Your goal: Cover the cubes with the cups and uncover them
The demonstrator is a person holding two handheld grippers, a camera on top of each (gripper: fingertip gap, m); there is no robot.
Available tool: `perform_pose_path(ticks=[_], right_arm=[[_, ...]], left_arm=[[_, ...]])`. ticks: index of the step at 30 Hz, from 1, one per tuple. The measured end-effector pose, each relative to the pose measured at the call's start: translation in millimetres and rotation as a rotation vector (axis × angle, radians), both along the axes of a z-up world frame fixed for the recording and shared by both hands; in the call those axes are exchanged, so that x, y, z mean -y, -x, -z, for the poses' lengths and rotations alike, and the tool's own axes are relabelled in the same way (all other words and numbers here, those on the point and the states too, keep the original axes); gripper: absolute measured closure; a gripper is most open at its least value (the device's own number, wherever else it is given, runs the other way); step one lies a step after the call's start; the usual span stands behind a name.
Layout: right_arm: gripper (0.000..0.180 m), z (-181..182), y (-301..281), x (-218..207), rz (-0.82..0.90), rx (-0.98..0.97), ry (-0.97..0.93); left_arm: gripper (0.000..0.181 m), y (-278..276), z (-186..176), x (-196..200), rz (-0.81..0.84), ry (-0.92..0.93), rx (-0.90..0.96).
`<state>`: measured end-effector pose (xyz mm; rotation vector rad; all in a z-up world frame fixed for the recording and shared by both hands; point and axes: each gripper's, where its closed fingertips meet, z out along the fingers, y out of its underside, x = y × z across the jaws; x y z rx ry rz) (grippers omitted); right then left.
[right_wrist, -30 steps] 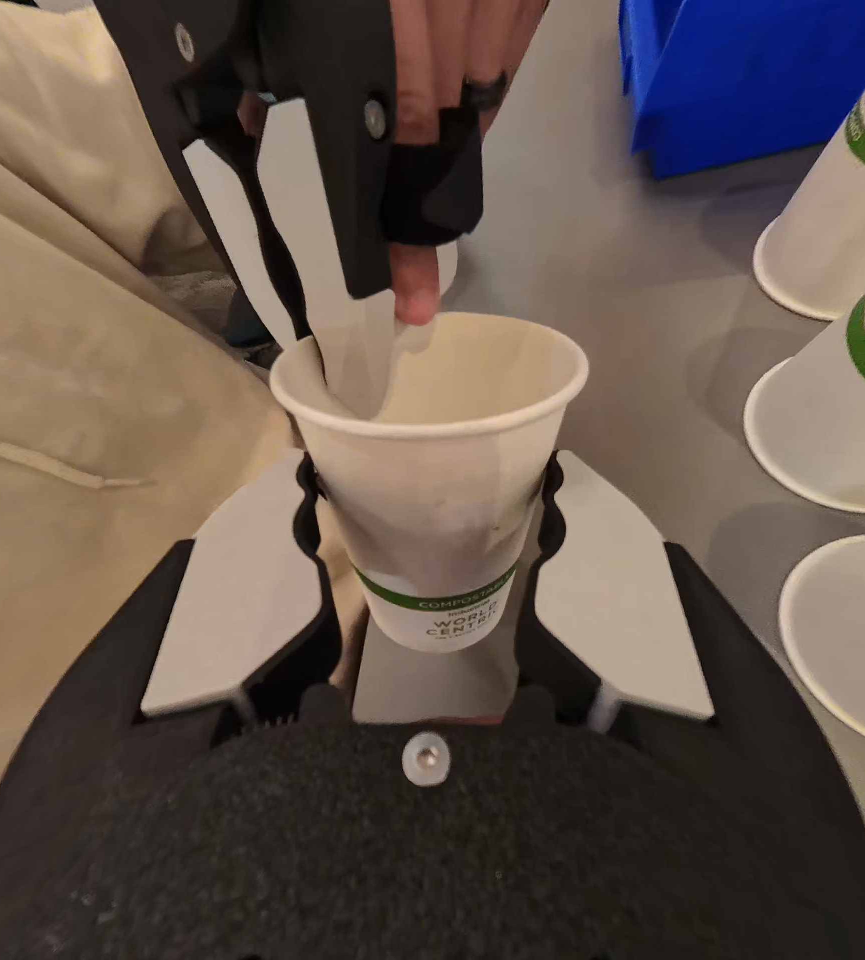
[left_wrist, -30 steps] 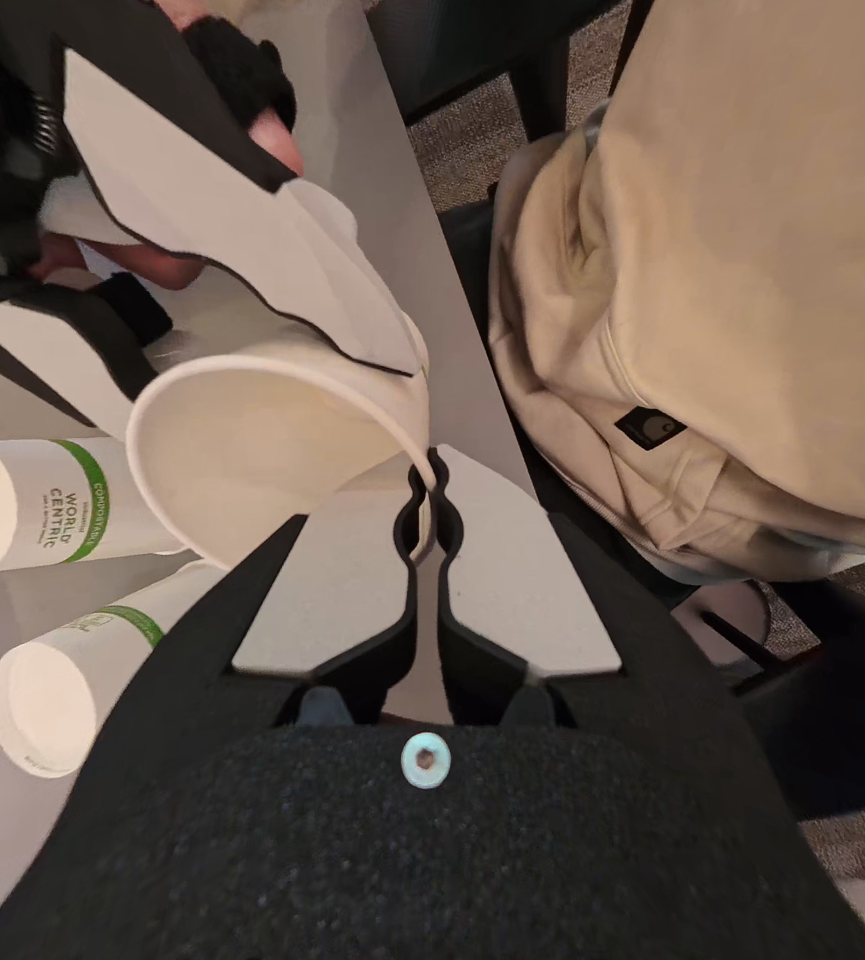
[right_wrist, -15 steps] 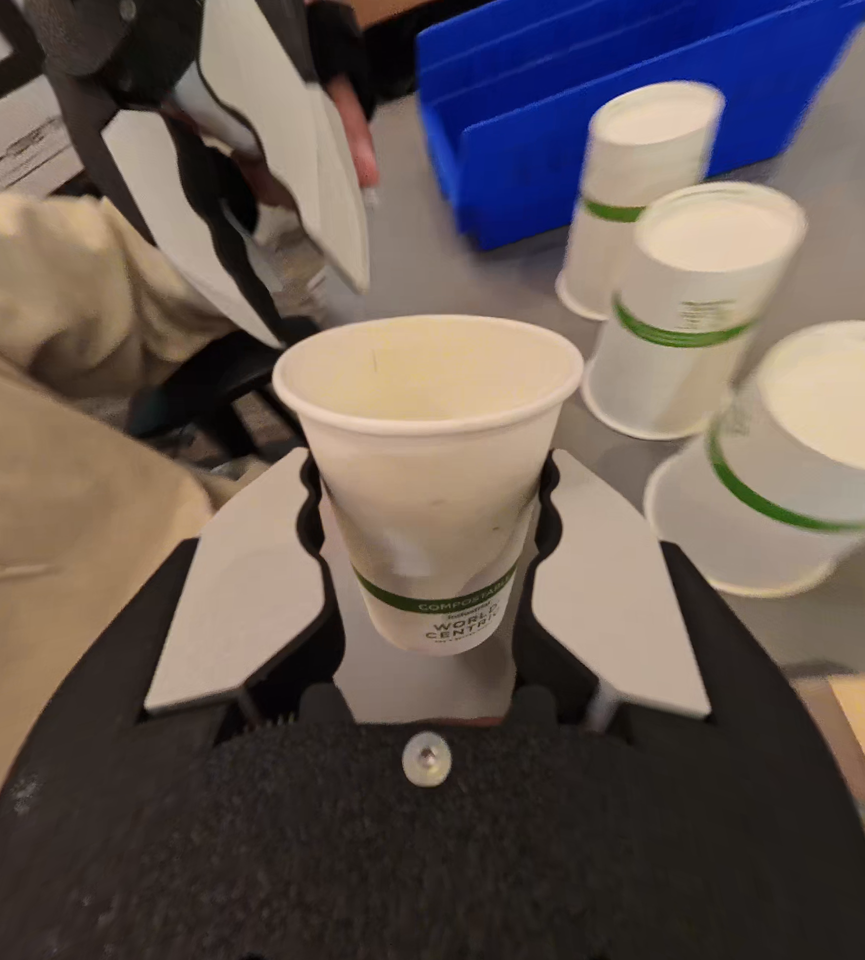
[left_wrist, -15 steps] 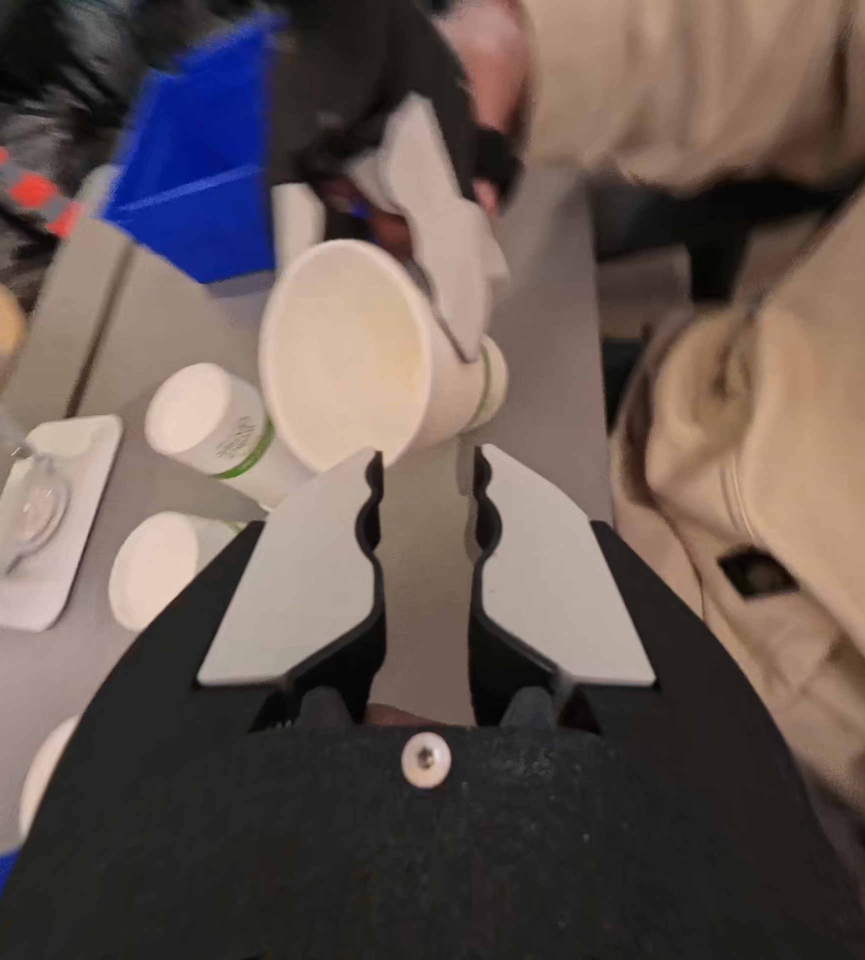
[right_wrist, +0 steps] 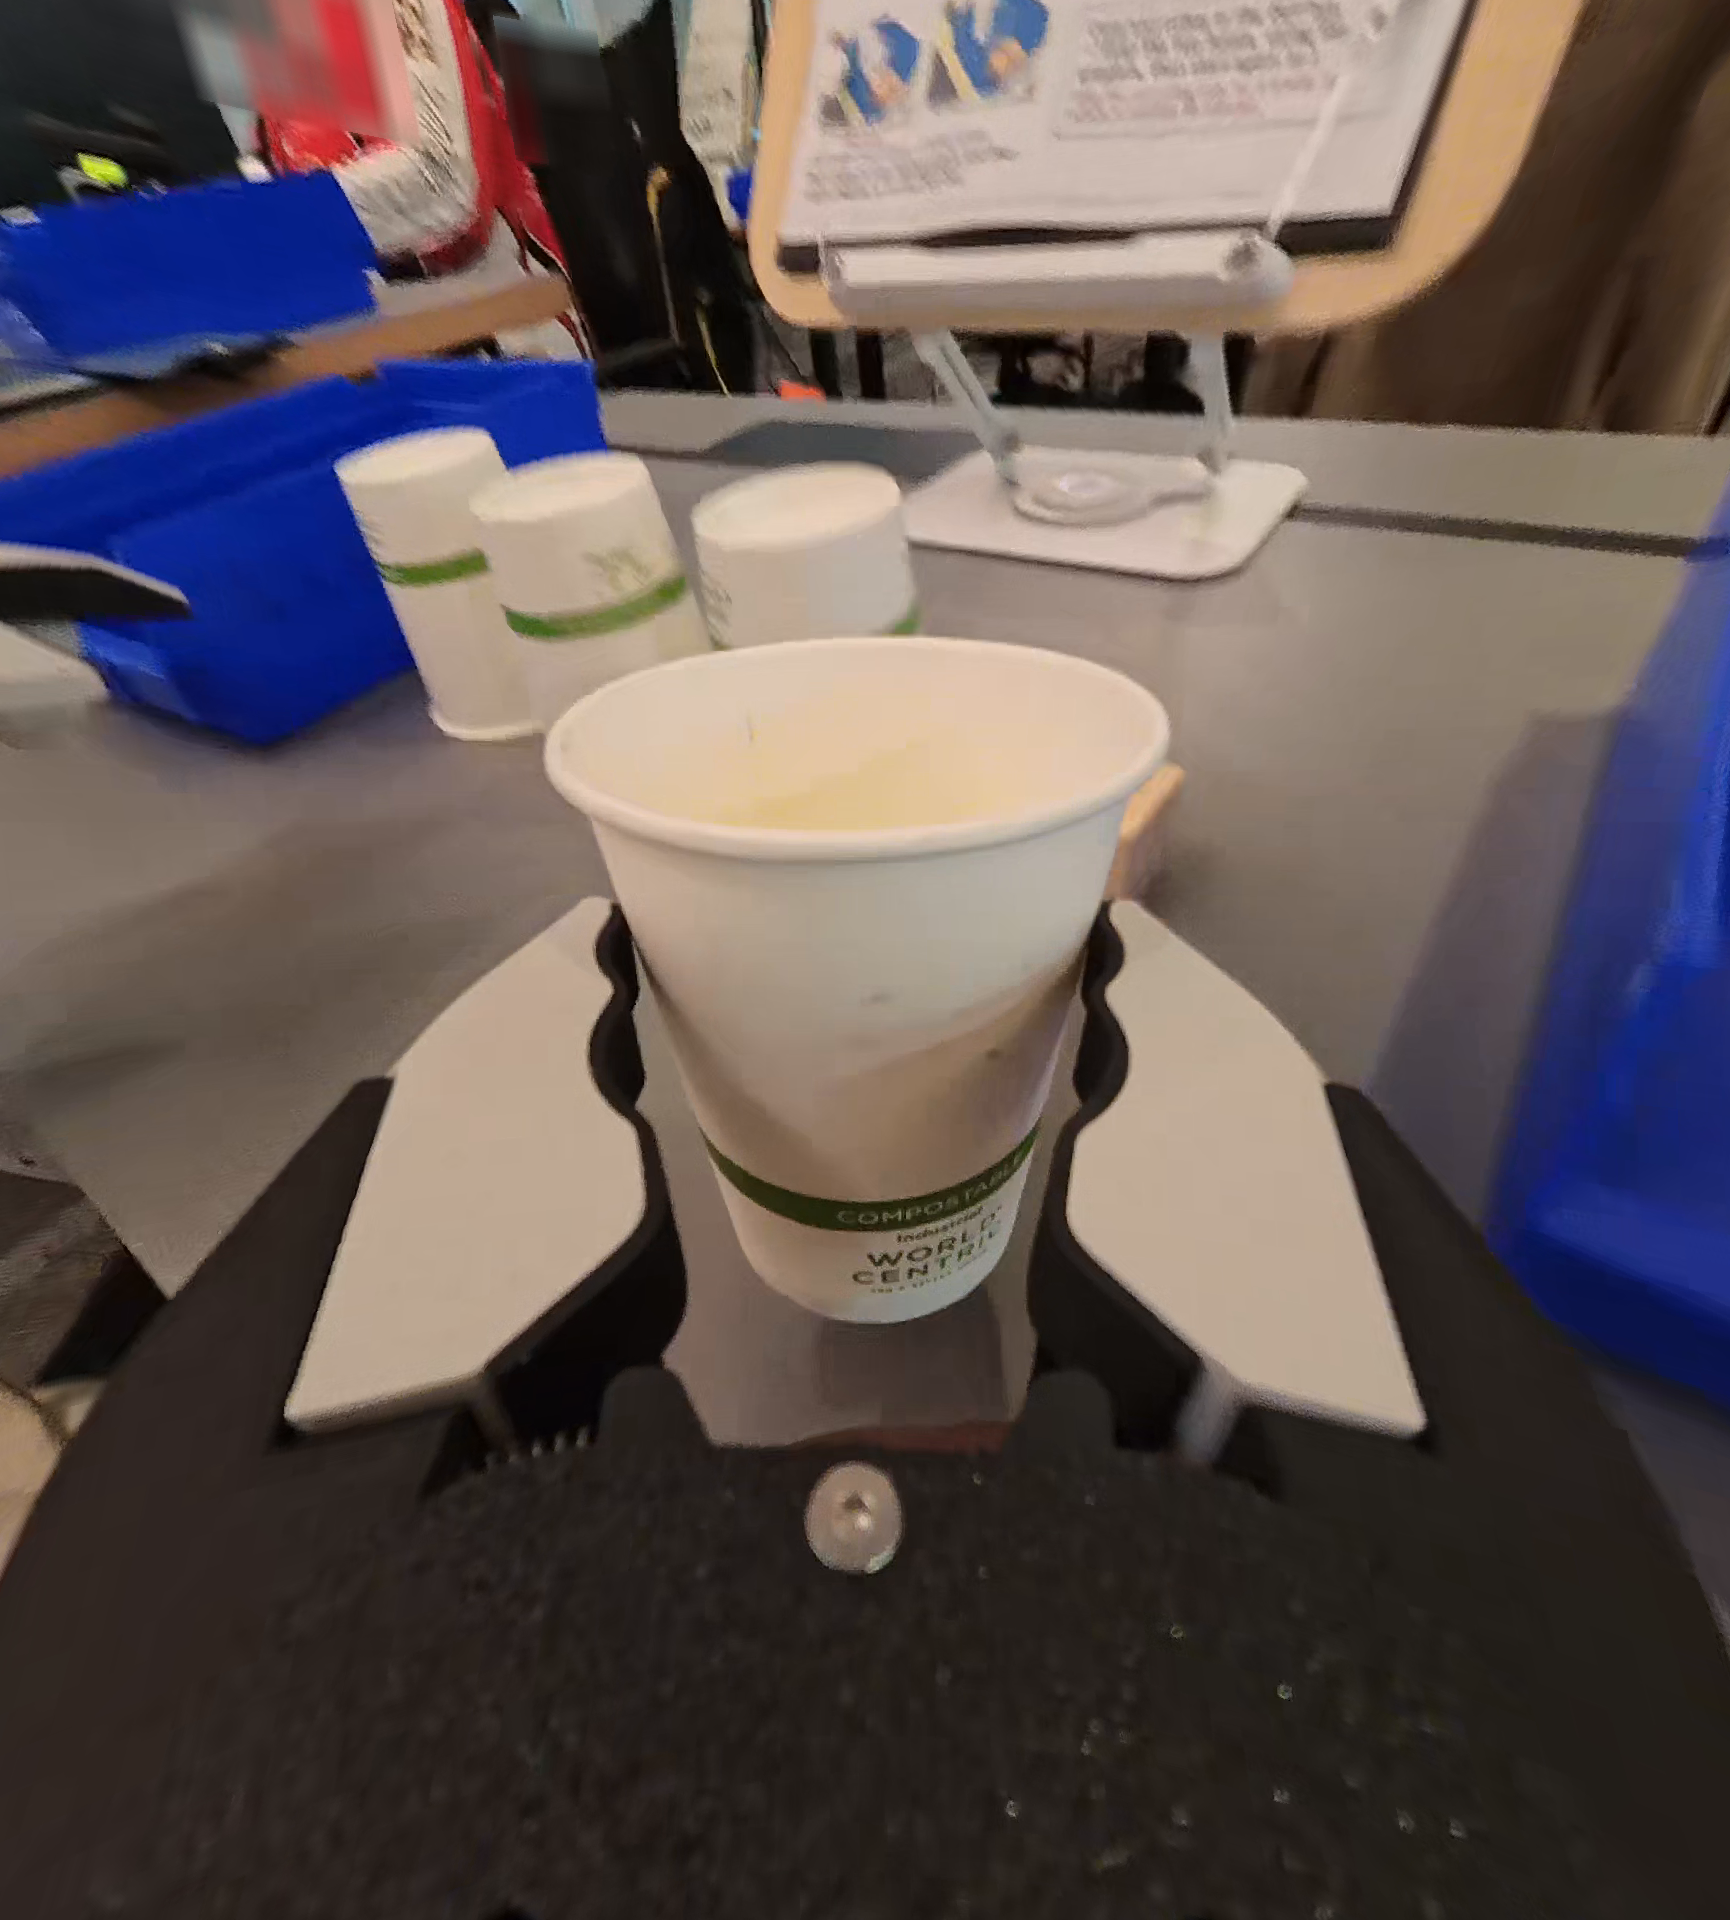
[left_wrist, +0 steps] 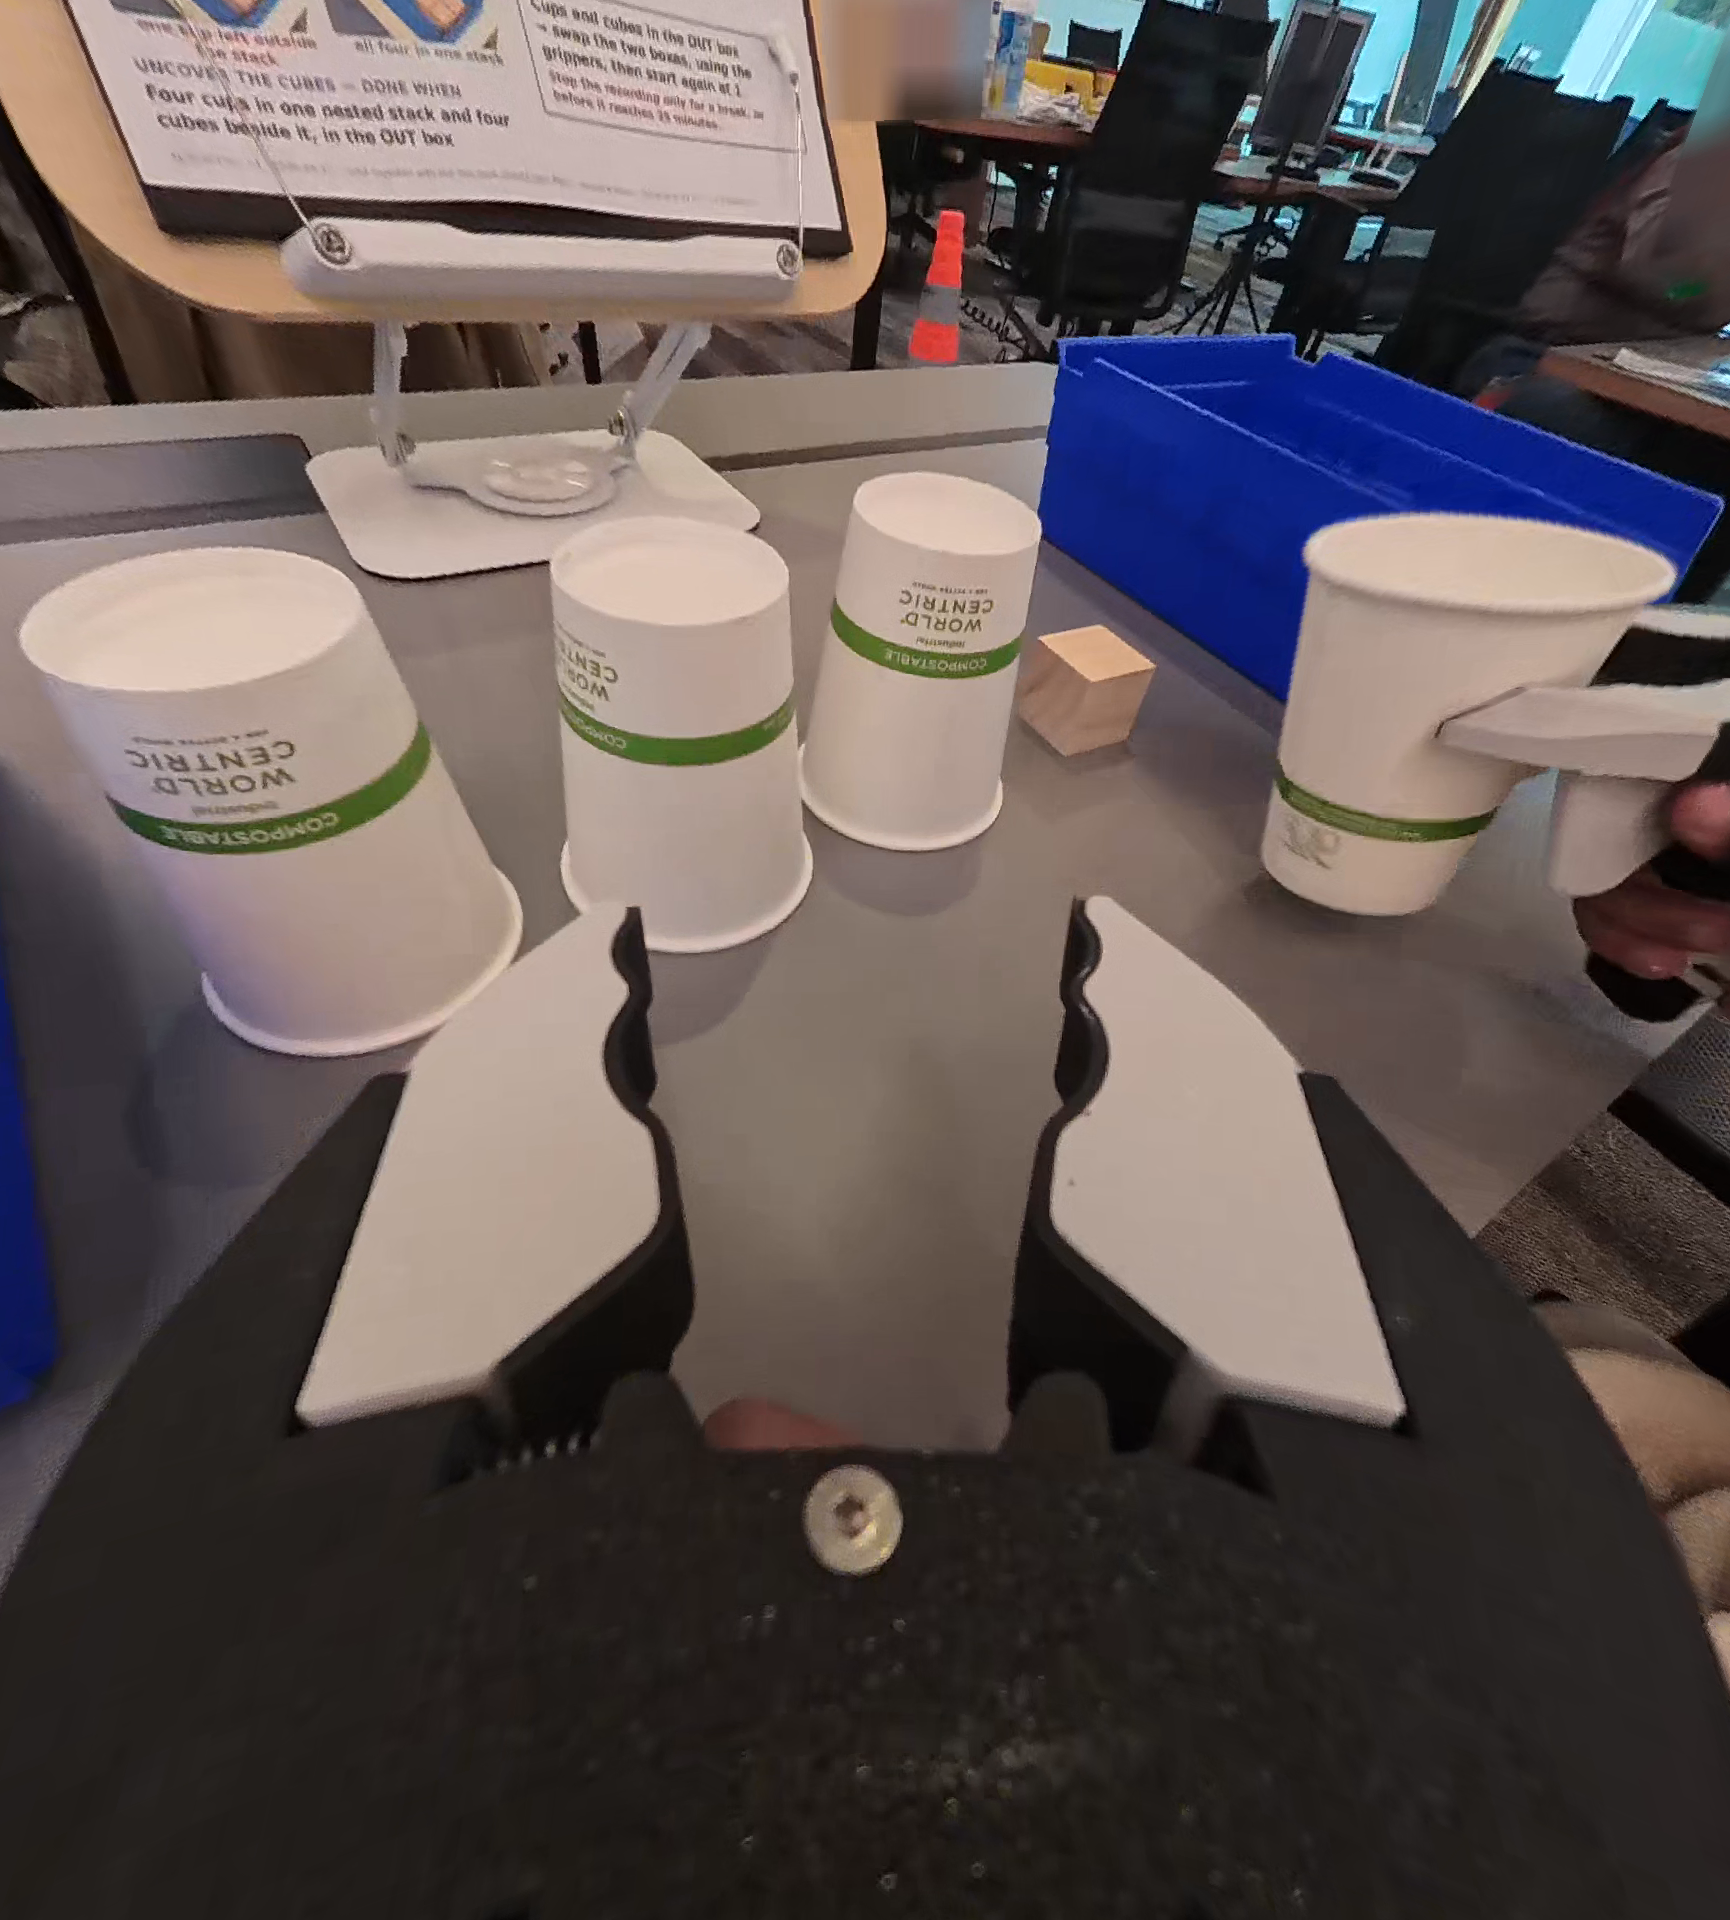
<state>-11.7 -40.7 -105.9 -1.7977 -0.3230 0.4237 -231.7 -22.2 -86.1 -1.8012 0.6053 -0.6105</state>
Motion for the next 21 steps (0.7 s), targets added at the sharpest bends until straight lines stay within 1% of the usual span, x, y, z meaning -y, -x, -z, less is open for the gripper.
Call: perform_pose_path(ticks=[2, 5, 7, 9, 16, 21], right_arm=[[0.097, 14, -14, 5, 0.026, 0.028, 0.03], [0.097, 8, -24, 9, 0.041, 0.019, -0.005], [0.097, 16, -29, 9, 0.056, 0.063, 0.04], [0.097, 23, -29, 13, 0.044, 0.046, 0.098], [0.098, 26, -37, 30, 0.054, 0.08, 0.158], [0.102, 31, -41, 31, 0.056, 0.12, 0.175]], left_arm=[[0.107, -1, -1, 0, 0.01, -0.021, -0.006], [0.108, -6, 2, 1, 0.035, -0.013, -0.015], [0.108, -10, 7, 4, 0.055, 0.004, -0.028], [0.108, -10, 11, 4, 0.052, 0.008, -0.053], [0.109, -8, 9, 5, 0.059, 0.002, -0.057], [0.108, -8, 14, 4, 0.058, 0.027, -0.069]])
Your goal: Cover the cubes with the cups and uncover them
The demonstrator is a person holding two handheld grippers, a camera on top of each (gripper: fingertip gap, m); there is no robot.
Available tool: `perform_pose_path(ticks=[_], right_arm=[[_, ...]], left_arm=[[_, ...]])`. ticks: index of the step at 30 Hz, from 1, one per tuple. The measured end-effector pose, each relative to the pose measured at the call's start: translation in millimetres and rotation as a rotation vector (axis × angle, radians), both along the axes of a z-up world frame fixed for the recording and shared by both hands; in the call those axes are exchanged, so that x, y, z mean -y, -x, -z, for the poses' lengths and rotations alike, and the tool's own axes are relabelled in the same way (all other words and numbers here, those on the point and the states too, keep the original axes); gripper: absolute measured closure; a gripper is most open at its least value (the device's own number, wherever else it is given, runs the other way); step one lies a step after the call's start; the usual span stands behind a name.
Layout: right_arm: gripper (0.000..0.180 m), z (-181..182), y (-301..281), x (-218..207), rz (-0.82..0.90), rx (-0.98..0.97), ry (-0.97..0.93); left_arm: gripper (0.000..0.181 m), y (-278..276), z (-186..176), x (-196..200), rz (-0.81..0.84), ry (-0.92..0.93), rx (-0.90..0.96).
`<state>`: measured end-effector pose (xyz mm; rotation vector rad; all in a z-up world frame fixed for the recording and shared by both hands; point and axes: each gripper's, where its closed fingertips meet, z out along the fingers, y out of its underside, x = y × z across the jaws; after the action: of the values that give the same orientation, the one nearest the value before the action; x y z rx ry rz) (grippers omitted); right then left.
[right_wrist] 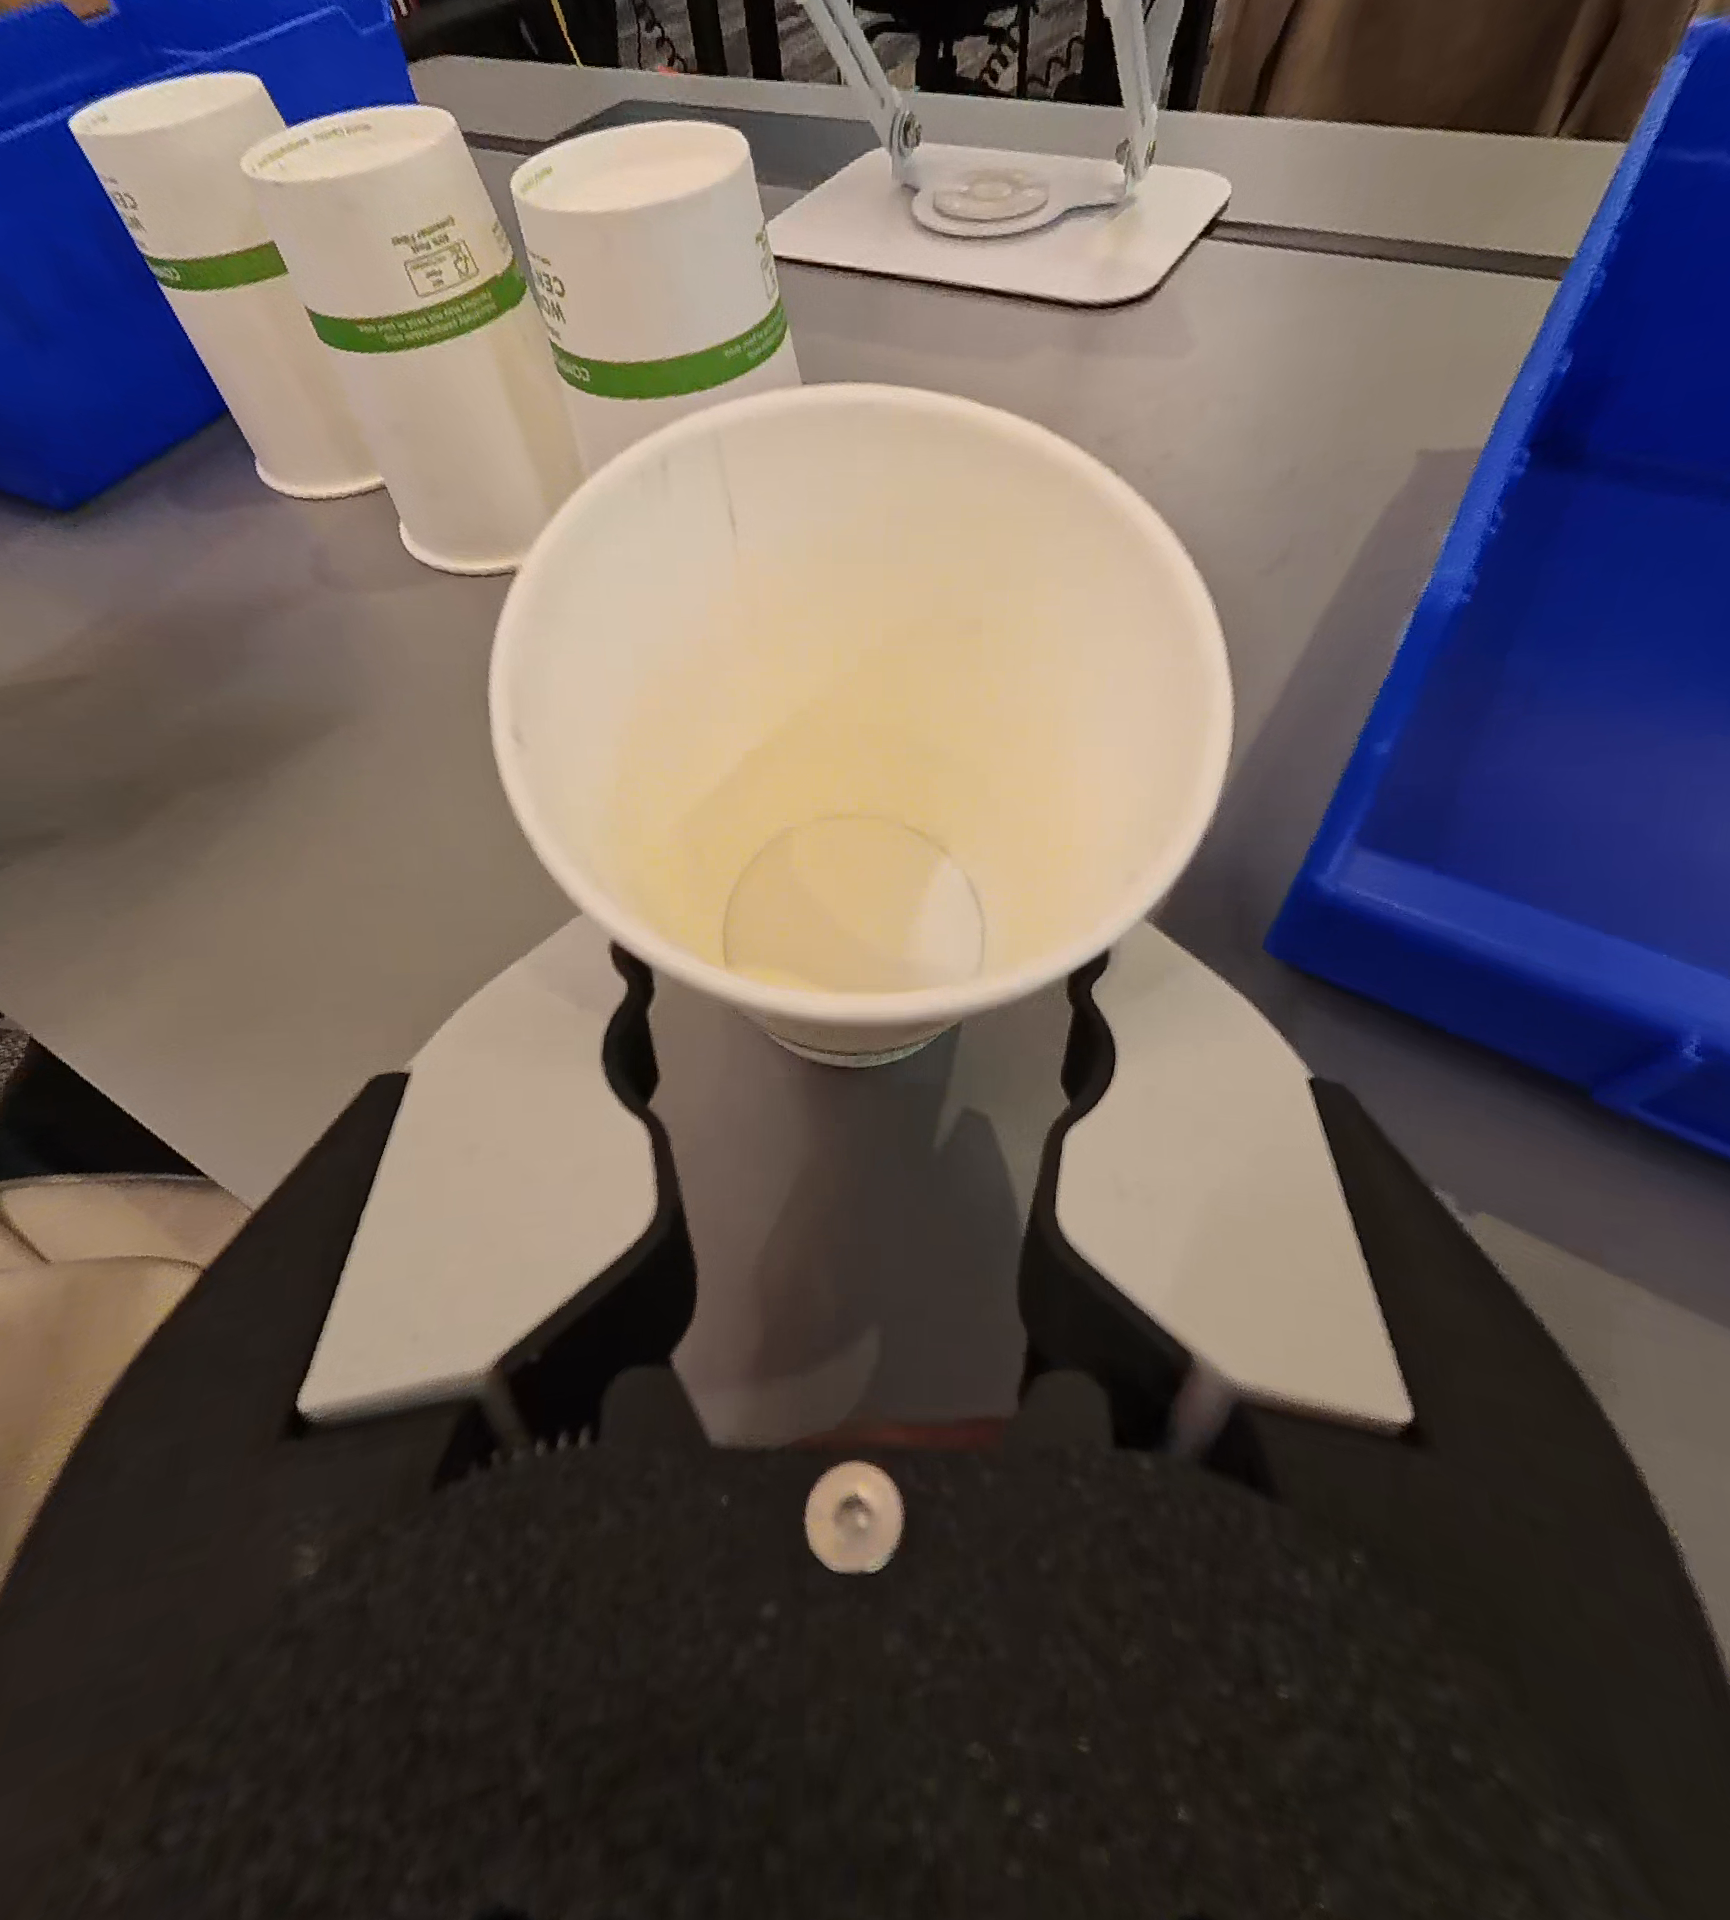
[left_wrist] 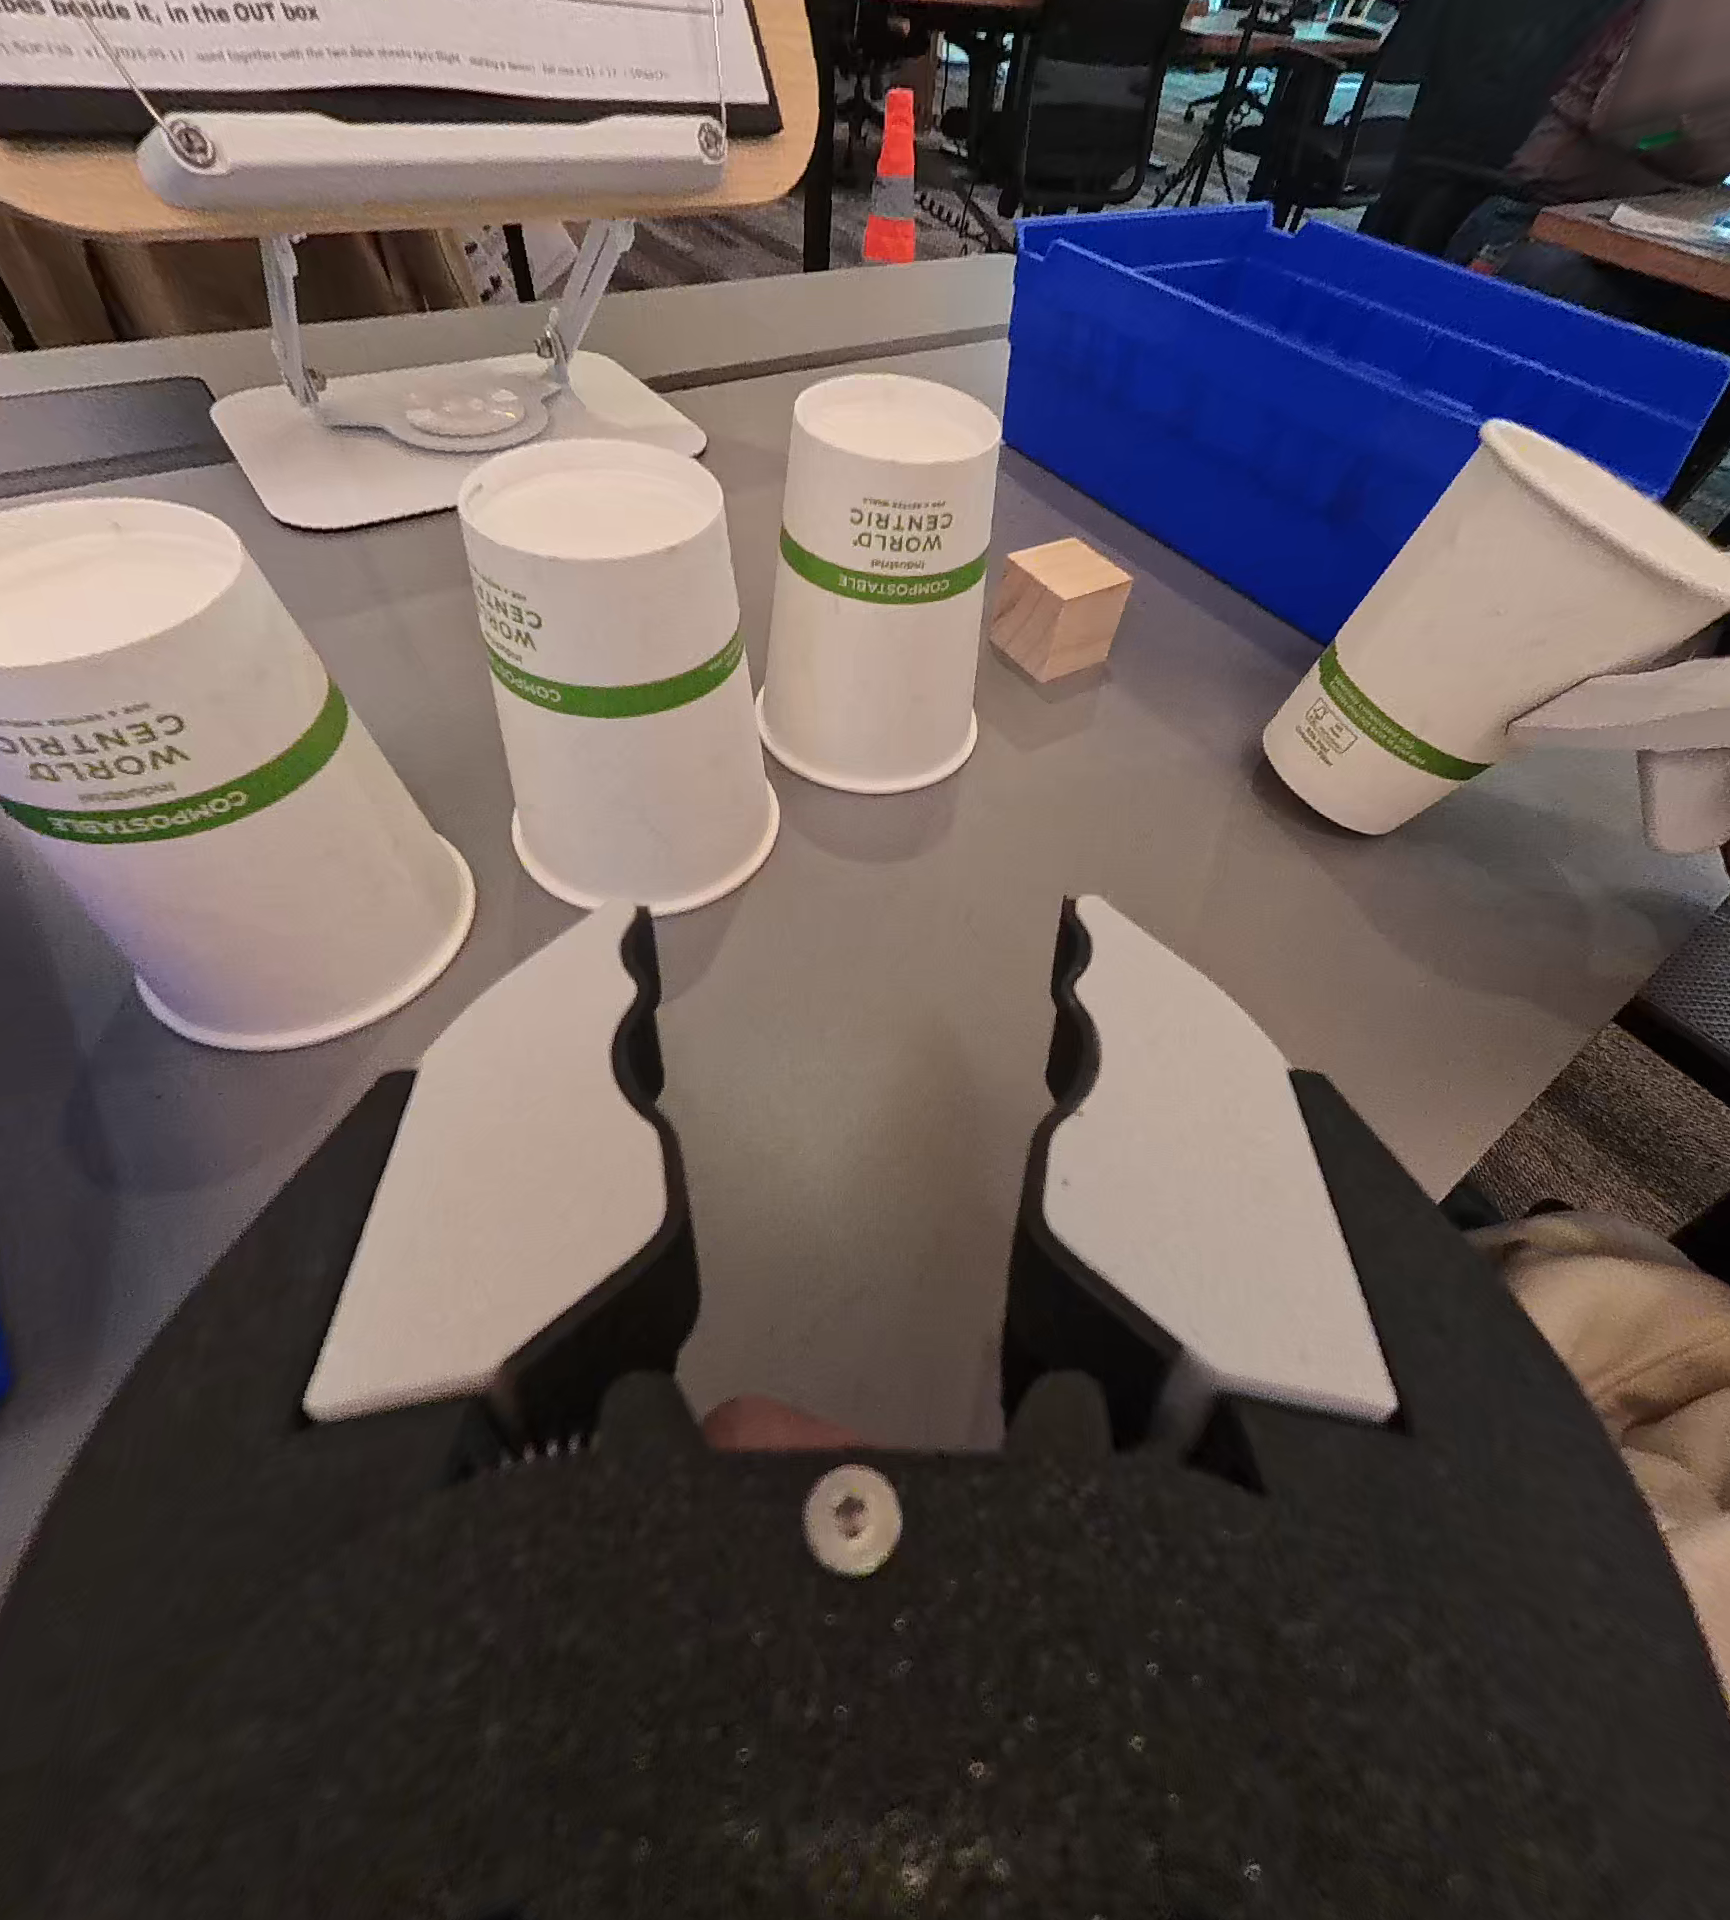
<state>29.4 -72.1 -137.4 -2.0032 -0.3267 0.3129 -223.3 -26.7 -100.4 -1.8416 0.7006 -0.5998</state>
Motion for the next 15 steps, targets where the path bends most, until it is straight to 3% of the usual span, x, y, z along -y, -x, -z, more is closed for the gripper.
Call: perform_pose_path(ticks=[15], right_arm=[[0.092, -11, 11, 5, -0.026, -0.015, -0.058]], left_arm=[[0.107, 1, 6, 0, -0.003, 0.031, -0.017]])
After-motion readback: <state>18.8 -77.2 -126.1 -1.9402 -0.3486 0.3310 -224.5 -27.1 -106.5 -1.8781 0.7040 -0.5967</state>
